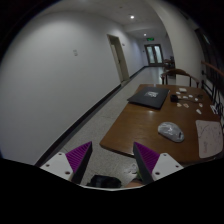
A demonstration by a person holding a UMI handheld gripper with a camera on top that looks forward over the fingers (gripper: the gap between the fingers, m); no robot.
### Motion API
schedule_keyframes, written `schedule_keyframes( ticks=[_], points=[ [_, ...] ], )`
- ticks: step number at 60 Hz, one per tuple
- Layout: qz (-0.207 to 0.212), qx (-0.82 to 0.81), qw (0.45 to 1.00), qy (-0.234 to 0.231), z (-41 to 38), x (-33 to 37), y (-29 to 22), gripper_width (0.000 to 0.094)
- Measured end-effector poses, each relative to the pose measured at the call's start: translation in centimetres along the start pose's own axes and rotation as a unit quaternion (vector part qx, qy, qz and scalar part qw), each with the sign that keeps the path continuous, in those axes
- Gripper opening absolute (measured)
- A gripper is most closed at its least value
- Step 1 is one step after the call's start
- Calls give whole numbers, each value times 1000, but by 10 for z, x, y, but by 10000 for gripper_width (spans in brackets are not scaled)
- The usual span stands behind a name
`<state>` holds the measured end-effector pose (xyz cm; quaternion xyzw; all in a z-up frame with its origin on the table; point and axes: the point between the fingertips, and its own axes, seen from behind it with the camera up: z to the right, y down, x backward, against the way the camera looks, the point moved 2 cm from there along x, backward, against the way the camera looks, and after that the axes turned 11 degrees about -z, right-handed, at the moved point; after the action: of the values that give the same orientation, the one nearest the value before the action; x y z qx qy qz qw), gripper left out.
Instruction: Arrange mouse
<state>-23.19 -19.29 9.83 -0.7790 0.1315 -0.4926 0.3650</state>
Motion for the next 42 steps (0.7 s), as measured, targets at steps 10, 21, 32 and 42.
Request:
schedule_keyframes(
  ticks=[10, 21, 32, 42],
  points=[
    [-2, 5, 1000, 16, 15, 3, 1, 843],
    [-10, 20, 997, 71, 69, 4, 14, 843],
    [-16, 29, 988, 148, 167, -11, 13, 844],
    [-24, 22, 982, 185, 226, -31, 15, 847]
  ],
)
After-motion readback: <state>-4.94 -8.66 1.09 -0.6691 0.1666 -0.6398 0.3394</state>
